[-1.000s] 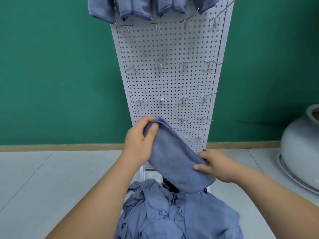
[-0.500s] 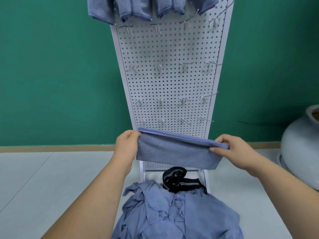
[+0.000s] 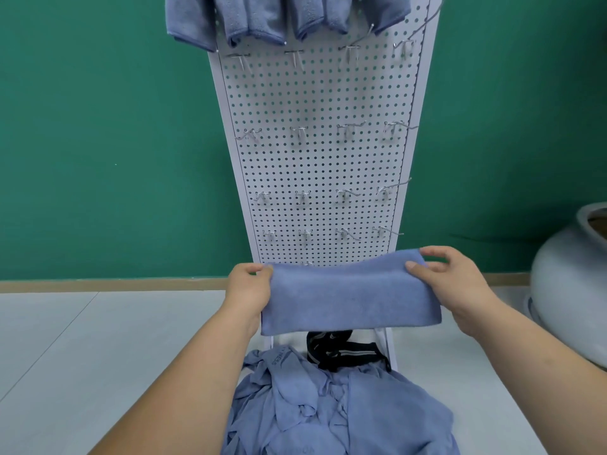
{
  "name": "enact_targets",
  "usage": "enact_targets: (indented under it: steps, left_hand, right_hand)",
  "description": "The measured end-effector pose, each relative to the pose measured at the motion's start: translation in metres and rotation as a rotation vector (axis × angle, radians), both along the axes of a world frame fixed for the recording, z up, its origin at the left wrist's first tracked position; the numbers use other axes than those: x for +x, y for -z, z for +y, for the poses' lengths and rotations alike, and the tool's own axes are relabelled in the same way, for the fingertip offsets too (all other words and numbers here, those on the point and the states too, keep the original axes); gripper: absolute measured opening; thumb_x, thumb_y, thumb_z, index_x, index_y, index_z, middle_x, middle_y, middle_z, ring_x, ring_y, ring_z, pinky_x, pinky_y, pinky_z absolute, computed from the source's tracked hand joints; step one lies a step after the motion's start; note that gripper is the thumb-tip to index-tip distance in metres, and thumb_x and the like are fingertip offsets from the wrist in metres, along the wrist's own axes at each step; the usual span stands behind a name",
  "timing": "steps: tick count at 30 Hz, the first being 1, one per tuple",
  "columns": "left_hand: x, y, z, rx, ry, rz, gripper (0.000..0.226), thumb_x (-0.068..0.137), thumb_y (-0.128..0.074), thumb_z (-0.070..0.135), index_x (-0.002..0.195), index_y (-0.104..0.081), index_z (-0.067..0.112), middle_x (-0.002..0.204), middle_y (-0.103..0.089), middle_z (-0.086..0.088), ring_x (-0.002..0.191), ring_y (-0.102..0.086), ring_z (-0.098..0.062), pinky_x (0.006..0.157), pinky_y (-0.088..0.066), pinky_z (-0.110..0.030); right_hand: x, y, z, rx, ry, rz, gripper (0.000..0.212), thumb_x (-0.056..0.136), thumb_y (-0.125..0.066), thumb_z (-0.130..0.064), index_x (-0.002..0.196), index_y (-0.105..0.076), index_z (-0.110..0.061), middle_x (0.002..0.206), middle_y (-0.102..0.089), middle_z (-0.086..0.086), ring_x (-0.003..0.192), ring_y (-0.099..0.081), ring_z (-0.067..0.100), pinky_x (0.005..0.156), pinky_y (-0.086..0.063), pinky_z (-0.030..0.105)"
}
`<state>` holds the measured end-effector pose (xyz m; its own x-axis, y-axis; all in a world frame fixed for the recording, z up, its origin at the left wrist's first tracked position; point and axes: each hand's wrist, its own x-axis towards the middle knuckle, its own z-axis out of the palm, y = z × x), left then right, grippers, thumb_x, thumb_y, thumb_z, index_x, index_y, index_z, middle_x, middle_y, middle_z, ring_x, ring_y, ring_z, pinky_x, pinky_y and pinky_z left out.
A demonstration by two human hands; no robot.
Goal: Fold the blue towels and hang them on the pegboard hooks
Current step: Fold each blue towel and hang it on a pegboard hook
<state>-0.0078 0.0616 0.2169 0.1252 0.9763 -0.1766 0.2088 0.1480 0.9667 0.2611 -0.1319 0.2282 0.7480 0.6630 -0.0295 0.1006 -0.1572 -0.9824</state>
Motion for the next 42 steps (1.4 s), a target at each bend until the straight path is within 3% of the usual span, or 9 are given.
enact_targets:
  steps: [4,8,14,17,21,24,32,36,42]
  left_hand:
    - [-0.006,0.007,0.004,-0.089,0.094,0.016,0.056,0.093,-0.075,0.009,0.142,-0.050,0.019,0.123,-0.067,-0.010,0.103,-0.069,-0.026,0.091,-0.060,-0.043]
    - [-0.007,0.003,0.004,0.080,0.134,-0.019,0.040,0.098,-0.068,0.003,0.130,-0.061,0.024,0.113,-0.073,0.001,0.105,-0.069,-0.019,0.079,-0.055,-0.030]
    - [-0.010,0.000,-0.001,0.265,0.312,0.073,0.025,0.092,-0.079,0.017,0.107,-0.075,0.036,0.115,-0.071,0.016,0.108,-0.065,-0.008,0.083,-0.051,-0.023]
    - [-0.013,0.003,0.000,0.422,0.490,0.354,0.038,0.085,-0.083,0.013,0.113,-0.070,0.036,0.121,-0.059,0.014,0.109,-0.058,-0.006,0.085,-0.046,-0.016]
    - [-0.011,0.002,0.000,0.545,0.455,0.556,0.022,0.093,-0.073,0.014,0.105,-0.071,0.032,0.115,-0.058,0.008,0.106,-0.058,-0.016,0.092,-0.048,-0.028]
    - [-0.012,0.001,0.003,0.406,0.383,0.401,0.014,0.091,-0.075,0.021,0.086,-0.071,0.033,0.103,-0.068,0.007,0.094,-0.064,-0.016,0.078,-0.053,-0.029]
    - [-0.017,-0.006,0.003,0.092,0.343,-0.109,0.015,0.102,-0.069,0.025,0.108,-0.071,0.012,0.100,-0.080,-0.001,0.087,-0.072,-0.015,0.071,-0.061,-0.031]
    - [-0.016,-0.005,0.008,0.188,0.266,-0.050,0.012,0.100,-0.072,0.028,0.103,-0.073,0.016,0.090,-0.079,0.002,0.072,-0.065,-0.010,0.062,-0.052,-0.025]
    - [0.004,0.008,-0.002,0.509,0.227,0.471,0.020,0.098,-0.070,0.037,0.098,-0.060,0.020,0.087,-0.062,0.006,0.078,-0.057,-0.016,0.062,-0.039,-0.030]
  right_hand:
    - [0.007,0.007,-0.004,-0.030,-0.045,-0.035,0.052,0.095,-0.075,-0.009,0.133,-0.063,-0.042,0.122,-0.073,-0.012,0.111,-0.071,0.022,0.096,-0.060,0.052]
    - [0.008,0.002,-0.006,0.020,-0.067,-0.084,0.029,0.099,-0.068,-0.002,0.109,-0.079,-0.027,0.102,-0.081,-0.006,0.104,-0.074,0.020,0.094,-0.060,0.050]
    - [0.007,-0.001,-0.011,-0.065,-0.183,-0.273,0.023,0.088,-0.084,-0.014,0.105,-0.081,-0.029,0.103,-0.079,-0.017,0.099,-0.072,0.003,0.085,-0.053,0.020]
    - [0.012,0.003,-0.012,-0.310,-0.235,-0.663,0.041,0.078,-0.089,-0.019,0.114,-0.076,-0.034,0.111,-0.071,-0.019,0.099,-0.067,0.008,0.089,-0.051,0.025]
    - [0.011,0.005,-0.012,-0.432,-0.228,-0.887,0.021,0.088,-0.078,-0.024,0.099,-0.072,-0.040,0.099,-0.068,-0.015,0.095,-0.060,0.014,0.081,-0.048,0.032]
    - [0.013,0.003,-0.013,-0.377,-0.181,-0.737,0.009,0.090,-0.069,-0.025,0.088,-0.068,-0.033,0.086,-0.071,-0.015,0.085,-0.062,0.015,0.068,-0.050,0.033]
    - [0.014,-0.011,-0.024,0.002,-0.243,0.045,0.018,0.096,-0.076,-0.020,0.111,-0.075,-0.010,0.101,-0.080,0.009,0.085,-0.074,0.017,0.074,-0.061,0.033]
    - [0.024,-0.011,-0.023,-0.012,-0.166,-0.004,0.019,0.089,-0.083,-0.017,0.105,-0.077,-0.009,0.094,-0.081,0.013,0.076,-0.073,0.016,0.069,-0.060,0.030]
    - [0.018,0.011,-0.008,-0.165,0.019,-0.270,0.016,0.091,-0.081,-0.032,0.092,-0.071,-0.020,0.085,-0.077,0.003,0.079,-0.071,0.027,0.065,-0.058,0.037]
